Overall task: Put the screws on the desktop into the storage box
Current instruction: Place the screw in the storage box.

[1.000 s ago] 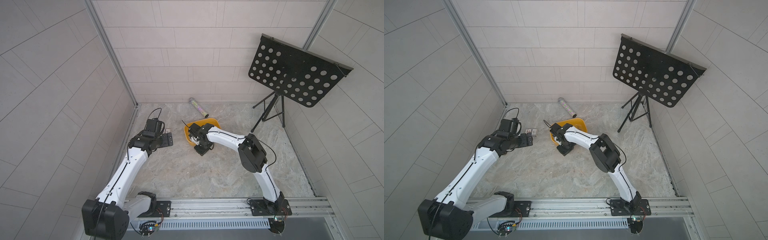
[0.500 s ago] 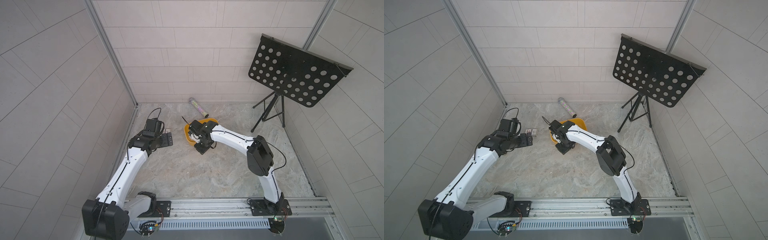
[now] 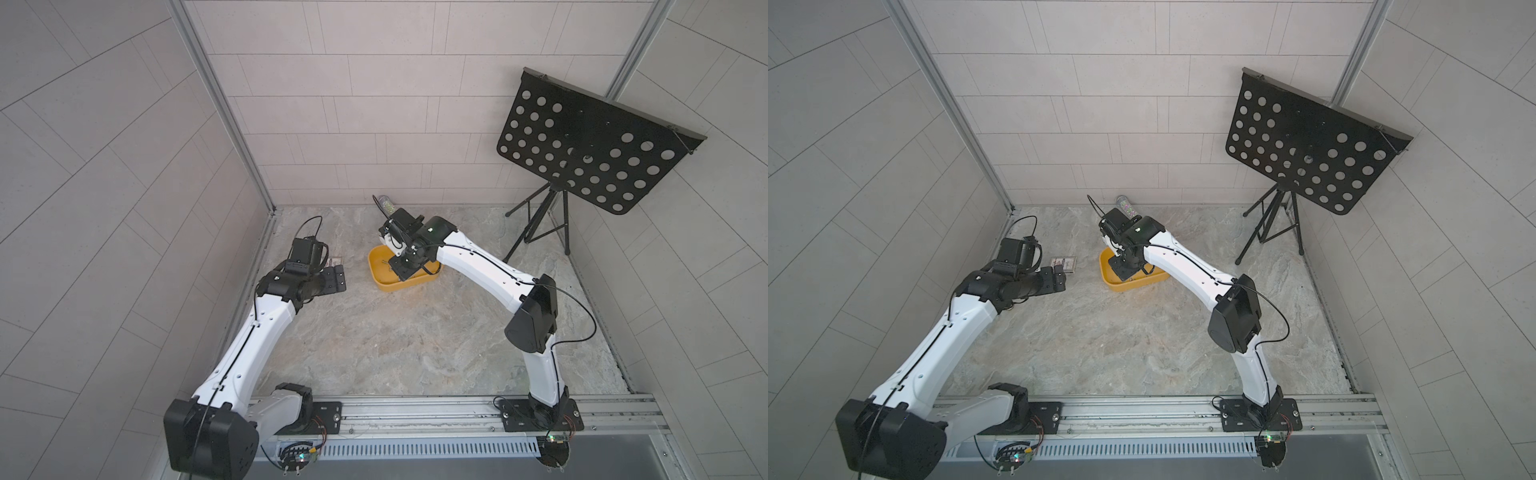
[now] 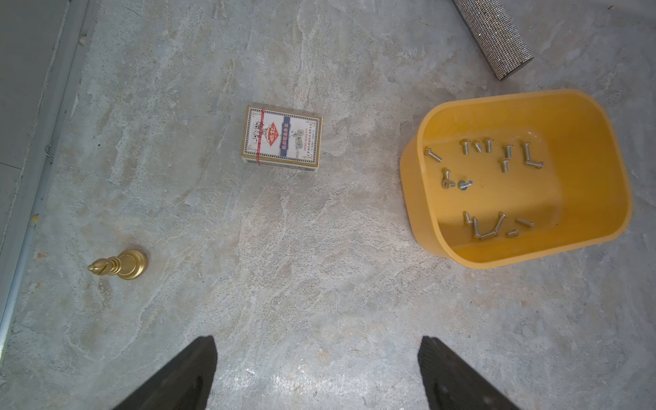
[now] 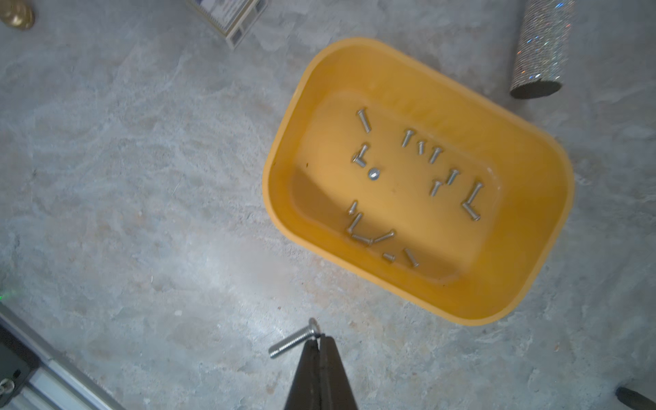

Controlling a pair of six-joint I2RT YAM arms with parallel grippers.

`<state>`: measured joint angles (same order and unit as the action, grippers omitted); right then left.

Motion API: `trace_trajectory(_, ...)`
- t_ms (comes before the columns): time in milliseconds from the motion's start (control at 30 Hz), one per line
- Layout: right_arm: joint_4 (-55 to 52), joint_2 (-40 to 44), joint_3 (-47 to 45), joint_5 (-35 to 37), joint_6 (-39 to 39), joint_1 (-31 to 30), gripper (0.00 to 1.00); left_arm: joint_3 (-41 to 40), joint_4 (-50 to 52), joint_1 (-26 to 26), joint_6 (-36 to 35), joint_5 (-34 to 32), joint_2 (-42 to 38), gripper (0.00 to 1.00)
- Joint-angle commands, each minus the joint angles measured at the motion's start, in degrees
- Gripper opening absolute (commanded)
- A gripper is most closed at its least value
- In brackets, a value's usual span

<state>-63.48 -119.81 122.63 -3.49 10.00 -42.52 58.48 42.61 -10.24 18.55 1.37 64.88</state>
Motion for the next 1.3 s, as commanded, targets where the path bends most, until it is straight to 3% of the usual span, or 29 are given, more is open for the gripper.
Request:
trace_trajectory(0,-2.1,-5.6,3.6,3.4,1.3,2.8,0.00,-0.1,-0.6,0.6,-0.1,0.1,-0.8,0.96)
trace_trajectory(333,-2.3,-16.3,12.4,4.7,2.0,9.1,0.00,-0.1,-0.8,1.1,-0.1,0.9,-0.7,0.97)
trace_trajectory(633,-2.5,-16.8,12.2,2.1,2.5,9.7,0.00,-0.1,-0.8,1.4,-0.1,0.9,-0.4,0.96)
trace_trajectory(900,1.7,-10.6,3.7,0.9,3.7,8.9,0.08,0.1,-0.7,1.4,-0.1,1.2,0.2,0.97)
trace_trajectory(967,1.4,-10.5,3.8,0.6,3.5,8.9,0.12,0.1,-0.7,1.3,-0.1,1.4,0.3,0.97)
trace_trajectory(1067,0.8,-10.1,4.2,0.4,3.5,8.9,0.28,0.1,-0.6,1.4,-0.2,1.4,0.3,0.97)
trace_trajectory(1267,4.3,-3.2,0.1,2.0,3.4,8.3,0.34,0.1,-0.6,1.3,-0.2,1.0,0.3,0.97)
